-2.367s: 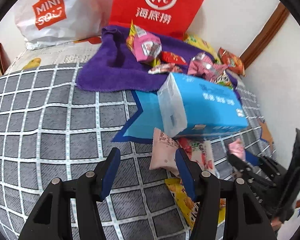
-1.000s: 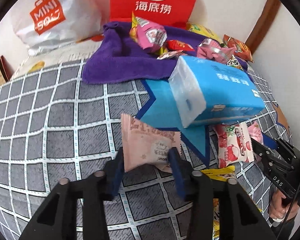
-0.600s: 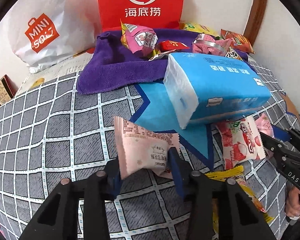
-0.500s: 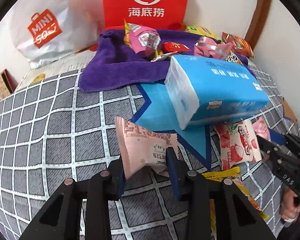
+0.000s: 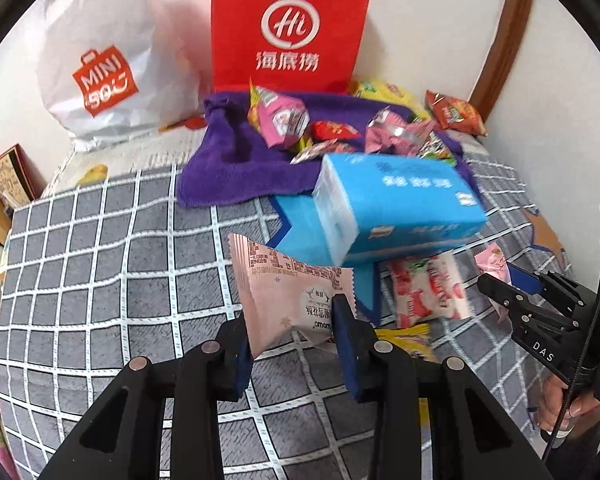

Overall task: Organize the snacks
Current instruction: 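Lift both held packets and carry them over the purple towel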

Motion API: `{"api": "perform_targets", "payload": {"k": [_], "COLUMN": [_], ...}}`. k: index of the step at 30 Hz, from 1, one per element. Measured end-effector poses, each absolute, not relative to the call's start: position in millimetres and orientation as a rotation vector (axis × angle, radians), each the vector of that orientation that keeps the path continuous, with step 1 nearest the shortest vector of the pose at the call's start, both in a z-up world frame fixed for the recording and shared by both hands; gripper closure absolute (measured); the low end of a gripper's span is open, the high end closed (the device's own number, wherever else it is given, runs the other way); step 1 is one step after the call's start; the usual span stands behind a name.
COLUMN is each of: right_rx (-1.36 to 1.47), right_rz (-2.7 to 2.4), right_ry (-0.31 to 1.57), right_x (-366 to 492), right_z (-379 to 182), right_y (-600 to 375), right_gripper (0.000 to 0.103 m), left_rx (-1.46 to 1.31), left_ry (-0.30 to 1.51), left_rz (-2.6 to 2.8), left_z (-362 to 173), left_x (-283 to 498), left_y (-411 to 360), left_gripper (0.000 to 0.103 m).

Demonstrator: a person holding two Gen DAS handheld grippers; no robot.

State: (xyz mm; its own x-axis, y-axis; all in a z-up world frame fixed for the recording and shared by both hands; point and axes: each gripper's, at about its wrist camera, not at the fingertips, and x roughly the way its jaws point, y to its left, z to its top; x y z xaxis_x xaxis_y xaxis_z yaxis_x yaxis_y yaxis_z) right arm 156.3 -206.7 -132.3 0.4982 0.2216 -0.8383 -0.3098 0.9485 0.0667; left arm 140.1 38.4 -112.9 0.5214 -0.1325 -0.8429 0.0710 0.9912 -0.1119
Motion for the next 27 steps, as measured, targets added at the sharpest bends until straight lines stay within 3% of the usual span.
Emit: {"api": "perform_targets", "payload": {"k": [15,27], "right_rx": [-0.099,-0.078], "right_rz": [0.308,0.299], "right_ry": [0.873,0.84], "right_x": [164.0,198.1], "right_z": [-51.7,-25.1], "right_y": [-190.5,-183.5], "right_gripper": [0.067,0.067], "left_rx": [-0.16,-0.166], "left_ry": [0.966,0.941], "left_rz": [-0.193,-0.218], "left_z": [-60.2,-31.6], "left_x": [152.3,182.4], "left_y": [37.1,30.7], "left_gripper": [0.07,0.07]}}
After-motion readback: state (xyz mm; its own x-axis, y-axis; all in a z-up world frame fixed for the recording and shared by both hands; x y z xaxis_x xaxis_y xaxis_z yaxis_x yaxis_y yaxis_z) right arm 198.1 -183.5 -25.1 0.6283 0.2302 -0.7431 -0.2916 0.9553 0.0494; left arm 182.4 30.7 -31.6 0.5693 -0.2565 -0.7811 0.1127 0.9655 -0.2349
